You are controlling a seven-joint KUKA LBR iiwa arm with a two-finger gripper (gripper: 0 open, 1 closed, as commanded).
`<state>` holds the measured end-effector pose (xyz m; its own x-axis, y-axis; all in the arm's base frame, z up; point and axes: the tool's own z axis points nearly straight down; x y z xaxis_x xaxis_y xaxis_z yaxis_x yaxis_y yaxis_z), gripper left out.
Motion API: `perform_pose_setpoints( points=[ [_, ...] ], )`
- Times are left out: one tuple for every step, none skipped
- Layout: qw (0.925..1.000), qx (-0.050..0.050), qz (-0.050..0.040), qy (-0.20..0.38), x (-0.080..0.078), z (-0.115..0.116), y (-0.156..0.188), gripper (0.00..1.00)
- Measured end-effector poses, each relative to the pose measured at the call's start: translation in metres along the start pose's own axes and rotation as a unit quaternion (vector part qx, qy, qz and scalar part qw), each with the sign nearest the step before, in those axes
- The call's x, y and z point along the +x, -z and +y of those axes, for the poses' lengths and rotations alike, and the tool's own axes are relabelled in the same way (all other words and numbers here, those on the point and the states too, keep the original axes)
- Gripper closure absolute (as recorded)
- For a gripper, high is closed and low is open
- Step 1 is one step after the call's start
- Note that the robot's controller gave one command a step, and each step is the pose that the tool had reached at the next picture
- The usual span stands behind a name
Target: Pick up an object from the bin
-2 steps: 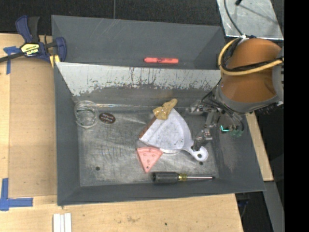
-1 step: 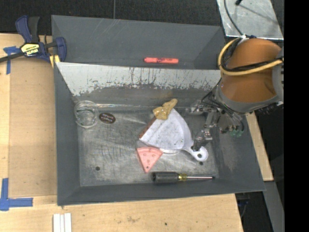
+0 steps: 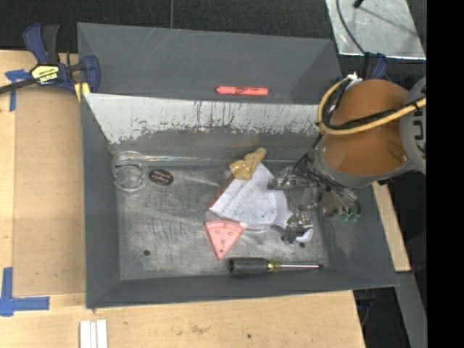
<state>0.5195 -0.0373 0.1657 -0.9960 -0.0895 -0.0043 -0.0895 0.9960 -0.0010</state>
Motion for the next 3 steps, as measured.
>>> perform_pose_setpoints(
  points=[
    [0.9999,0.0,-0.0039,-0.012,0.024,0.051,-0.075,1.0],
    [0.9999,0.0,-0.0038,-0.012,0.024,0.051,-0.075,1.0],
    [0.9998,0.0,0.004,0.022,0.021,0.058,-0.034,1.0]
  ],
)
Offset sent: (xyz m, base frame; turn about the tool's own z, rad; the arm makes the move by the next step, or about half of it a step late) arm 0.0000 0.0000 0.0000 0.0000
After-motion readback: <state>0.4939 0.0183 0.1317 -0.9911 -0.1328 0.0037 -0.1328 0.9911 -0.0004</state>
